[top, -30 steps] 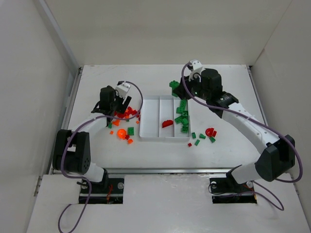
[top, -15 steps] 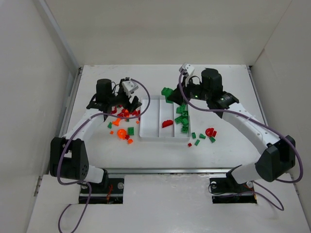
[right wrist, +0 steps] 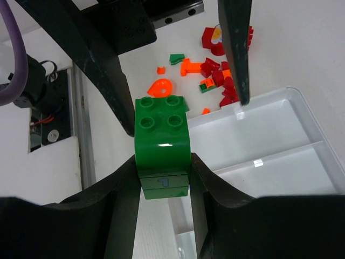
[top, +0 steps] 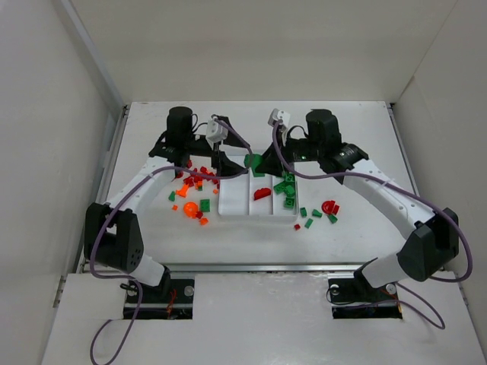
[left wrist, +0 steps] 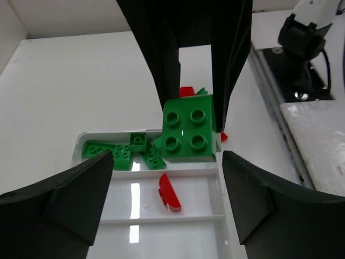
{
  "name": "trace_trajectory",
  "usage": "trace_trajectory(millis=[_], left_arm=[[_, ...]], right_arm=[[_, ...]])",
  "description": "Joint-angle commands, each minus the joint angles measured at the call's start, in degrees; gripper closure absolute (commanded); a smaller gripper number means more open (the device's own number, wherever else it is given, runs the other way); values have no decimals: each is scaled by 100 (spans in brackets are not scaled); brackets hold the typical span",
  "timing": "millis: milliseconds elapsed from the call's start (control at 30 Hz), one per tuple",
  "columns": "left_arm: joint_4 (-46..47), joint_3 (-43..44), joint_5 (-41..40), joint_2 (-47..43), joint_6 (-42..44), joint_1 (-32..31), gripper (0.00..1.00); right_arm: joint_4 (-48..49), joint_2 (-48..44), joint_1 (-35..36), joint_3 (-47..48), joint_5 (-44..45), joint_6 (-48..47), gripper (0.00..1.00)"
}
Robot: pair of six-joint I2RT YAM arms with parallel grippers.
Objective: Sort the legos into containers by color
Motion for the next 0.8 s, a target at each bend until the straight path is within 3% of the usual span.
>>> trace_trajectory(millis=[0,133,233,267,400,467,700,767], left_arm=[[612,305,749,37,-644,-133,24],[973,305,811,90,-1128,-195,45],[1035,305,864,90,-1129,-195,48],[1035,305,864,143,-1181,-195,52],[1035,305,803,143,-1234,-248,79],[1035,305,724,143,-1234,-248,97],[1035,305,119,143,-1409,-248,100],[1680,305,-189,143,-1812,-248,100]], right_arm=[[-31,-1,57,266,12,-199,100],[-84,52,57,266,152,-199,100],[-84,52,109,266,205,-252,100],[-84,52,109,319,206,-252,100],[-84,104,109,319,267,-252,100],[-84,104,109,319,267,-252,100],[-83,43,109,196,521,-252,100],[-285,43,109,135,723,-330,100]])
